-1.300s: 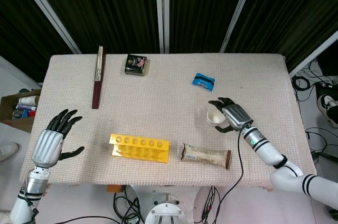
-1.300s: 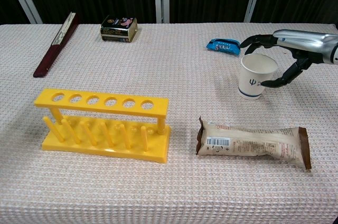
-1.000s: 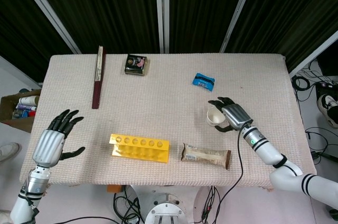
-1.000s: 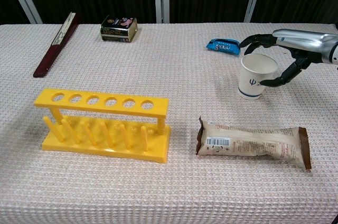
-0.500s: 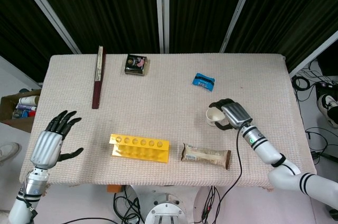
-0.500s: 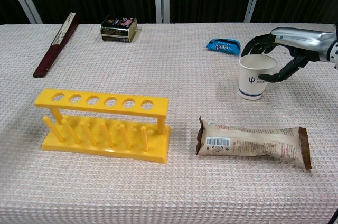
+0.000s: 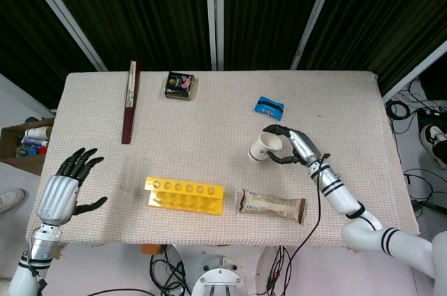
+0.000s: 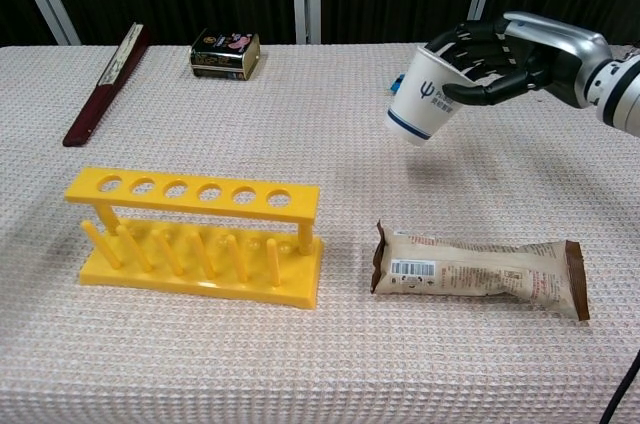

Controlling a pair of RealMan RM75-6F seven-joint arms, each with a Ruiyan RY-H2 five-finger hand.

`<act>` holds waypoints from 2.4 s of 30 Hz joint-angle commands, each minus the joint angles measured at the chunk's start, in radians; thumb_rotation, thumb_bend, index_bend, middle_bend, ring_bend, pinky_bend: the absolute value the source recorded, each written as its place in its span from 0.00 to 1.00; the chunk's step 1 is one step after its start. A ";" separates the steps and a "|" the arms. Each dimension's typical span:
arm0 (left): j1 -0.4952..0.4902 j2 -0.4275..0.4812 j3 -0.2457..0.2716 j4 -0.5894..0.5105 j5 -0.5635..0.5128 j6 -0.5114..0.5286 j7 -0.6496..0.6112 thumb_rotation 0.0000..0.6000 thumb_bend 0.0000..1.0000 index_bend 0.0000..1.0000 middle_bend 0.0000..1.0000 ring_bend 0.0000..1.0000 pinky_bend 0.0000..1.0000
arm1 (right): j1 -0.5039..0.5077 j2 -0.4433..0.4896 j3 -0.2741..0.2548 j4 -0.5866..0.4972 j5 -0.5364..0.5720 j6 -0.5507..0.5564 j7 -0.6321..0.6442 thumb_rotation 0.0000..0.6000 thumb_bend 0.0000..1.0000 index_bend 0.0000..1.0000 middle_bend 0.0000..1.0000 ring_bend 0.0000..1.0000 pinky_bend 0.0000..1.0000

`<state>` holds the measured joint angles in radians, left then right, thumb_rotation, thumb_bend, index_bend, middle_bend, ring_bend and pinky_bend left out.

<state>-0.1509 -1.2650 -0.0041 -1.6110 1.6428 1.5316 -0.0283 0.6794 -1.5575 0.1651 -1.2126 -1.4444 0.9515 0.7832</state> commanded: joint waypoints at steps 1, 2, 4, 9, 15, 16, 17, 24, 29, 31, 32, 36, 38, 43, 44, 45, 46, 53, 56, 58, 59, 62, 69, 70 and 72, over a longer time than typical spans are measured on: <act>0.000 -0.004 0.000 0.006 -0.002 -0.003 -0.005 1.00 0.06 0.20 0.10 0.05 0.16 | 0.035 -0.136 0.024 0.165 0.010 -0.028 0.186 1.00 0.37 0.42 0.34 0.23 0.24; -0.001 -0.006 -0.001 0.008 -0.002 -0.003 -0.007 1.00 0.06 0.20 0.10 0.05 0.16 | 0.039 -0.153 0.024 0.189 0.013 -0.032 0.190 1.00 0.37 0.42 0.33 0.22 0.22; -0.003 -0.009 -0.001 0.012 -0.001 -0.006 -0.010 1.00 0.06 0.20 0.10 0.05 0.16 | 0.046 -0.187 0.022 0.240 0.017 -0.039 0.188 1.00 0.37 0.41 0.32 0.20 0.19; -0.007 -0.015 -0.001 0.020 0.000 -0.012 -0.014 1.00 0.06 0.20 0.10 0.05 0.16 | 0.038 -0.222 -0.006 0.315 0.003 -0.033 0.171 1.00 0.37 0.35 0.27 0.16 0.13; -0.004 -0.016 0.002 0.025 0.001 -0.009 -0.017 1.00 0.06 0.20 0.10 0.05 0.16 | 0.000 -0.149 -0.067 0.298 -0.032 -0.020 0.108 1.00 0.35 0.19 0.18 0.07 0.04; -0.004 -0.016 0.002 0.025 0.003 -0.008 -0.016 1.00 0.06 0.20 0.10 0.05 0.16 | -0.005 -0.117 -0.080 0.276 -0.038 -0.026 0.081 1.00 0.35 0.14 0.15 0.05 0.02; -0.004 -0.015 0.003 0.024 0.004 -0.008 -0.016 1.00 0.06 0.20 0.10 0.05 0.16 | -0.008 -0.089 -0.090 0.254 -0.041 -0.034 0.053 1.00 0.35 0.08 0.12 0.02 0.01; -0.002 -0.012 0.007 0.015 0.013 -0.004 -0.006 1.00 0.06 0.20 0.10 0.05 0.16 | -0.009 0.157 -0.115 0.006 -0.013 -0.082 -0.398 1.00 0.20 0.00 0.00 0.00 0.00; 0.004 -0.008 0.008 0.006 0.013 0.005 -0.002 1.00 0.06 0.20 0.10 0.05 0.16 | 0.020 0.293 -0.075 -0.247 0.080 -0.112 -0.746 1.00 0.18 0.00 0.02 0.00 0.00; 0.007 -0.008 0.010 0.005 0.011 0.007 0.000 1.00 0.06 0.20 0.10 0.05 0.16 | 0.051 0.313 -0.059 -0.305 0.140 -0.152 -0.869 1.00 0.18 0.00 0.05 0.00 0.00; 0.008 -0.008 0.011 0.004 0.011 0.007 0.001 1.00 0.06 0.20 0.10 0.05 0.16 | 0.067 0.312 -0.052 -0.318 0.171 -0.168 -0.922 1.00 0.18 0.00 0.07 0.00 0.00; 0.016 -0.006 0.014 0.004 0.005 0.010 -0.001 1.00 0.06 0.20 0.10 0.05 0.16 | 0.134 0.263 -0.043 -0.316 0.321 -0.204 -1.158 1.00 0.18 0.01 0.11 0.00 0.00; 0.022 -0.005 0.015 0.007 0.000 0.015 -0.007 1.00 0.06 0.20 0.10 0.05 0.16 | 0.165 0.216 -0.052 -0.290 0.398 -0.190 -1.285 1.00 0.18 0.04 0.12 0.00 0.00; 0.033 -0.003 0.019 0.020 -0.009 0.020 -0.024 1.00 0.06 0.20 0.10 0.05 0.16 | 0.218 0.103 -0.090 -0.228 0.537 -0.139 -1.522 1.00 0.18 0.10 0.16 0.00 0.00; 0.035 -0.003 0.019 0.022 -0.010 0.020 -0.027 1.00 0.06 0.20 0.10 0.05 0.16 | 0.225 0.087 -0.095 -0.220 0.554 -0.133 -1.550 1.00 0.18 0.11 0.16 0.00 0.00; 0.036 -0.003 0.020 0.024 -0.011 0.019 -0.029 1.00 0.06 0.20 0.10 0.05 0.16 | 0.232 0.072 -0.100 -0.212 0.569 -0.126 -1.575 1.00 0.18 0.12 0.16 0.00 0.00; 0.037 -0.003 0.020 0.027 -0.011 0.020 -0.032 1.00 0.06 0.20 0.10 0.05 0.16 | 0.240 0.052 -0.107 -0.200 0.584 -0.117 -1.607 1.00 0.18 0.12 0.16 0.00 0.00; 0.048 -0.002 0.020 0.041 -0.015 0.031 -0.049 1.00 0.06 0.20 0.10 0.05 0.16 | 0.262 -0.040 -0.120 -0.126 0.606 -0.076 -1.673 1.00 0.19 0.17 0.18 0.02 0.00; 0.053 -0.002 0.020 0.046 -0.015 0.036 -0.055 1.00 0.06 0.20 0.10 0.05 0.16 | 0.260 -0.076 -0.119 -0.080 0.593 -0.074 -1.655 1.00 0.23 0.23 0.20 0.04 0.01; 0.056 -0.003 0.020 0.050 -0.016 0.040 -0.060 1.00 0.06 0.20 0.10 0.05 0.16 | 0.254 -0.101 -0.114 -0.043 0.567 -0.067 -1.622 1.00 0.27 0.30 0.24 0.08 0.03; 0.058 -0.004 0.021 0.051 -0.016 0.041 -0.061 1.00 0.06 0.20 0.10 0.05 0.16 | 0.251 -0.110 -0.114 -0.027 0.551 -0.065 -1.606 1.00 0.30 0.35 0.26 0.11 0.05; 0.062 -0.002 0.022 0.053 -0.017 0.043 -0.064 1.00 0.06 0.20 0.10 0.05 0.16 | 0.233 -0.128 -0.104 0.009 0.497 -0.069 -1.505 1.00 0.33 0.45 0.33 0.17 0.10; 0.073 0.003 0.020 0.054 -0.022 0.053 -0.069 1.00 0.06 0.20 0.10 0.05 0.16 | 0.132 -0.075 -0.062 -0.045 0.226 0.038 -0.964 1.00 0.34 0.55 0.39 0.22 0.12; 0.073 0.003 0.019 0.053 -0.023 0.051 -0.069 1.00 0.06 0.20 0.10 0.05 0.16 | 0.114 -0.066 -0.055 -0.051 0.181 0.066 -0.844 1.00 0.34 0.55 0.39 0.23 0.12; 0.071 0.004 0.018 0.050 -0.021 0.049 -0.067 1.00 0.06 0.20 0.10 0.05 0.16 | 0.093 -0.061 -0.045 -0.047 0.125 0.099 -0.663 1.00 0.34 0.56 0.40 0.23 0.12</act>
<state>-0.0805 -1.2613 0.0138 -1.5611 1.6217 1.5799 -0.0953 0.8541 -1.6507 0.0847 -1.2375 -1.1197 0.9470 -0.2942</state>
